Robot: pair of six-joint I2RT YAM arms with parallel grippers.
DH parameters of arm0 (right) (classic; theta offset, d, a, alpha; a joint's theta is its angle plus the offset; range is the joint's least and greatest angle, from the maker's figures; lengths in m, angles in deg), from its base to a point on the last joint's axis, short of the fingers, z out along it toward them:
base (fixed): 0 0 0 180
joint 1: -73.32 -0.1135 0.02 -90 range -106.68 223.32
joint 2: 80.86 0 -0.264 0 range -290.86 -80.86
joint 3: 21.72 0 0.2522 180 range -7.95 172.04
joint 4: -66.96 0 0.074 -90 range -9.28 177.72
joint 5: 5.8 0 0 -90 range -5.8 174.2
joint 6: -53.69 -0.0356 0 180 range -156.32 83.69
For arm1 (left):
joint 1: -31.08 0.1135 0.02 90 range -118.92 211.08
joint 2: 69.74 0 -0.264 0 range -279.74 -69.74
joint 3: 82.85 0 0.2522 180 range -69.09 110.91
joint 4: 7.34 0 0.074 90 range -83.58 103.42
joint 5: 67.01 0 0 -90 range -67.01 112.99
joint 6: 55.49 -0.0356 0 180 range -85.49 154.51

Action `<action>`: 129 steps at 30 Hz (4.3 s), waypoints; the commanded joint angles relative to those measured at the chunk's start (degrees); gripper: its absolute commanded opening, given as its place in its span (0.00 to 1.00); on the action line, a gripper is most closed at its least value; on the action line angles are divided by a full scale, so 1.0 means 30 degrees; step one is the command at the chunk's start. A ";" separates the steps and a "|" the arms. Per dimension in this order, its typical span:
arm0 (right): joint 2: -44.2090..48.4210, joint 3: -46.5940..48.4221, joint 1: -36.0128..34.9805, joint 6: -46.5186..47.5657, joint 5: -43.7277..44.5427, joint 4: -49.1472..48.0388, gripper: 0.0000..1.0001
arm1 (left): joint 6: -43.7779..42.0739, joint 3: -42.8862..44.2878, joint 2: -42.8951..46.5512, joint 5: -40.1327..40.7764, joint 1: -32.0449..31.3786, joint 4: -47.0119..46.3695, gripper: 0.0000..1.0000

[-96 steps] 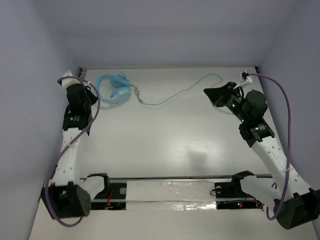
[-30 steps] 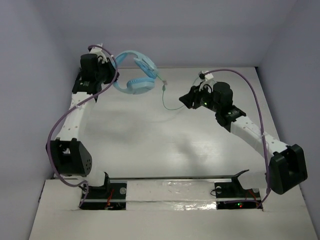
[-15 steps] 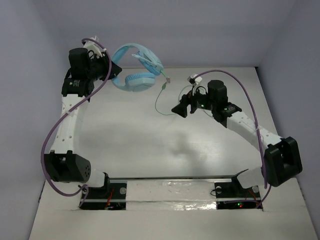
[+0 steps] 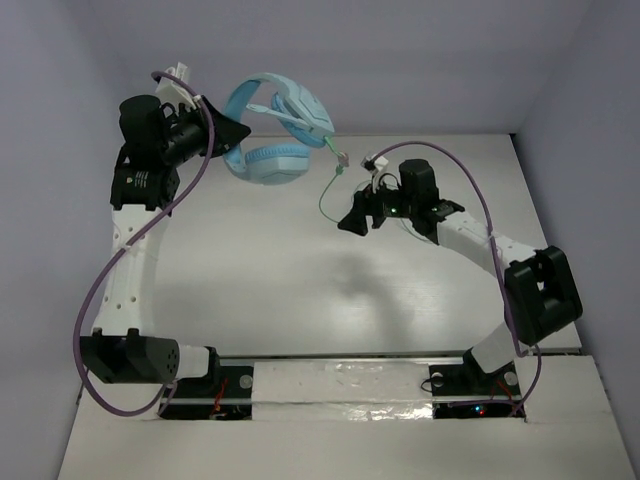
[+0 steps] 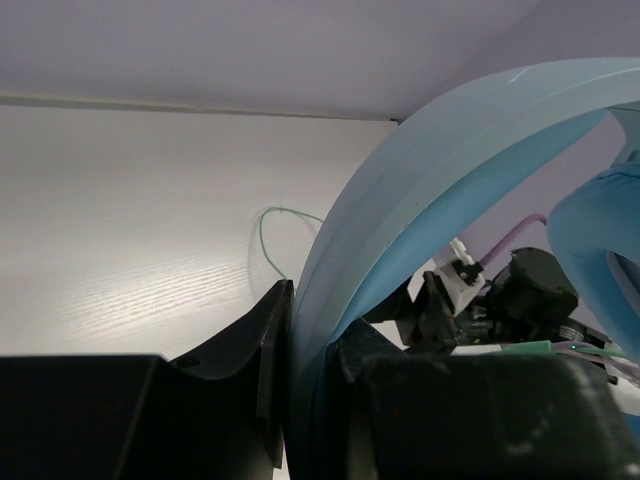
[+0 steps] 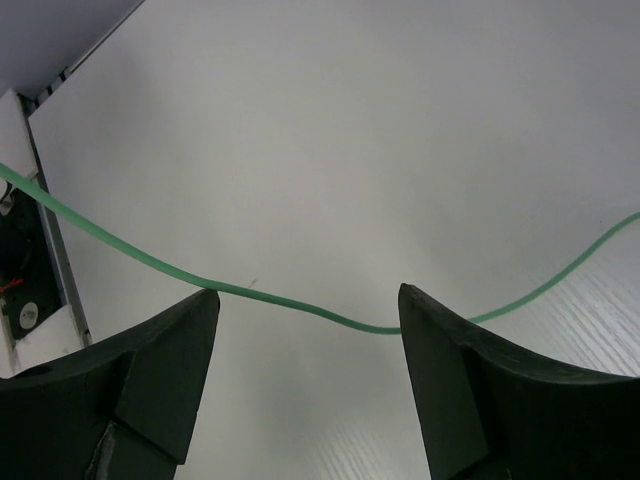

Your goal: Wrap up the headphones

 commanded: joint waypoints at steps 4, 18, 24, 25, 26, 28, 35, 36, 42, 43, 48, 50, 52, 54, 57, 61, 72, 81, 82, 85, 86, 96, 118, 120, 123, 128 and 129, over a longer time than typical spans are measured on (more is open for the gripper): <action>-0.0527 0.0388 -0.0056 -0.0234 -0.0637 -0.1777 0.67 | 0.1785 0.0584 0.0872 -0.1635 0.0037 -0.2496 0.00; -0.3426 0.2316 -0.0056 -0.0969 -0.0255 -0.3573 0.51 | 0.4158 -0.0795 0.1487 -0.3426 0.0037 -0.4869 0.00; -0.4219 0.2962 -0.0056 -0.1144 0.0387 -0.4392 0.62 | 0.5214 -0.0650 0.1575 -0.4188 0.0037 -0.5401 0.00; -0.4220 0.2991 -0.0056 -0.1174 0.0534 -0.4713 0.64 | 0.5214 -0.0649 0.1662 -0.4217 0.0037 -0.5371 0.00; -0.4249 0.2992 -0.0056 -0.1203 0.0680 -0.4948 0.67 | 0.5272 -0.0678 0.1750 -0.4276 0.0037 -0.5371 0.00; -0.4220 0.3021 -0.0056 -0.1175 0.0974 -0.5242 0.69 | 0.5361 -0.0707 0.1896 -0.4393 0.0037 -0.5313 0.00; -0.4044 0.2846 -0.0056 -0.1144 0.1445 -0.6238 0.73 | 0.6120 -0.1145 0.2074 -0.5007 0.0037 -0.5691 0.00; -0.3928 0.2584 -0.0056 -0.1261 0.1357 -0.6761 0.73 | 0.6500 -0.1147 0.2073 -0.5067 0.0037 -0.5722 0.00; -0.2405 0.0561 -0.1078 -0.0886 0.3543 -0.9462 0.72 | 0.7673 -0.0563 0.2015 -0.5096 0.0037 -0.6336 0.00; -0.2230 0.0502 -0.1081 -0.0736 0.3959 -0.9375 0.72 | 0.7936 -0.0532 0.2044 -0.5097 0.0037 -0.6453 0.00; -0.2023 0.0180 -0.1460 -0.0473 0.4810 -0.9667 0.71 | 0.8758 -0.0561 0.2512 -0.5038 0.0037 -0.6514 0.00; -0.1993 -0.0025 -0.1665 -0.0442 0.4959 -0.9871 0.71 | 0.9050 -0.0648 0.2513 -0.5213 0.0037 -0.6629 0.00; -0.2023 -0.0172 -0.1958 -0.0383 0.5339 -1.0163 0.71 | 0.9899 -0.1116 0.2629 -0.5534 0.0037 -0.7564 0.00; -0.2255 -0.0056 -0.2398 -0.0267 0.5688 -1.0194 0.70 | 1.0369 -0.1642 0.2718 -0.5711 0.0037 -0.8151 0.00; -0.2694 0.0003 -0.3071 0.0027 0.7033 -1.0575 0.67 | 1.0927 -0.1996 0.2718 -0.5975 0.0037 -0.8740 0.00; -0.2959 -0.0319 -0.3074 -0.0294 0.7829 -1.1862 0.65 | 1.0927 -0.2026 0.2806 -0.6121 0.0037 -0.8769 0.00; -0.3809 0.0062 -0.3074 -0.0354 0.6452 -1.1777 0.66 | 1.0108 -0.1295 0.2426 -0.5391 0.0037 -0.7918 0.00; -0.4775 0.1466 -0.3248 0.0261 0.8065 -1.1981 0.65 | 0.9990 -0.1672 0.2278 -0.4921 -0.0197 -0.7831 0.00; -0.5241 0.1932 -0.3249 0.0320 0.8123 -1.1895 0.65 | 1.0019 -0.1819 0.2307 -0.5095 -0.0197 -0.8006 0.00; -0.5858 0.2375 -0.3249 0.0320 0.8152 -1.2185 0.65 | 1.0312 -0.2201 0.2308 -0.5272 -0.0197 -0.8387 0.00; -0.6296 0.2725 -0.3453 0.0320 0.8153 -1.2216 0.65 | 1.0312 -0.2260 0.2308 -0.5330 -0.0197 -0.8417 0.00; -0.7793 0.4163 -0.3630 -0.0148 0.8096 -1.3007 0.42 | 1.1014 -0.2699 0.2103 -0.5711 -0.0197 -0.9500 0.00; -0.3493 -0.0281 -0.4041 -0.3273 1.2474 -1.1165 0.55 | 1.0434 0.0048 0.1401 -0.2055 -0.0725 -0.9157 0.00; -0.2496 -0.0902 -0.4041 -0.4216 1.3566 -1.0258 0.52 | 0.9874 0.1335 0.0730 -0.1933 -0.0725 -0.9033 0.00; -0.0388 -0.2190 -0.4041 -0.5537 1.5707 -0.8587 0.39 | 0.9317 0.2482 -0.0208 -0.1552 -0.0725 -0.8506 0.00; 0.5199 -0.5411 -0.4244 -0.5658 1.3169 -0.8642 0.00 | 1.0016 0.2398 -0.1061 -0.1581 -0.0725 -0.9470 0.00; 0.5794 -0.6287 -0.4507 -0.5395 1.2437 -0.8555 0.00 | 1.0425 0.2543 -0.1264 -0.1610 -0.0725 -0.9733 0.00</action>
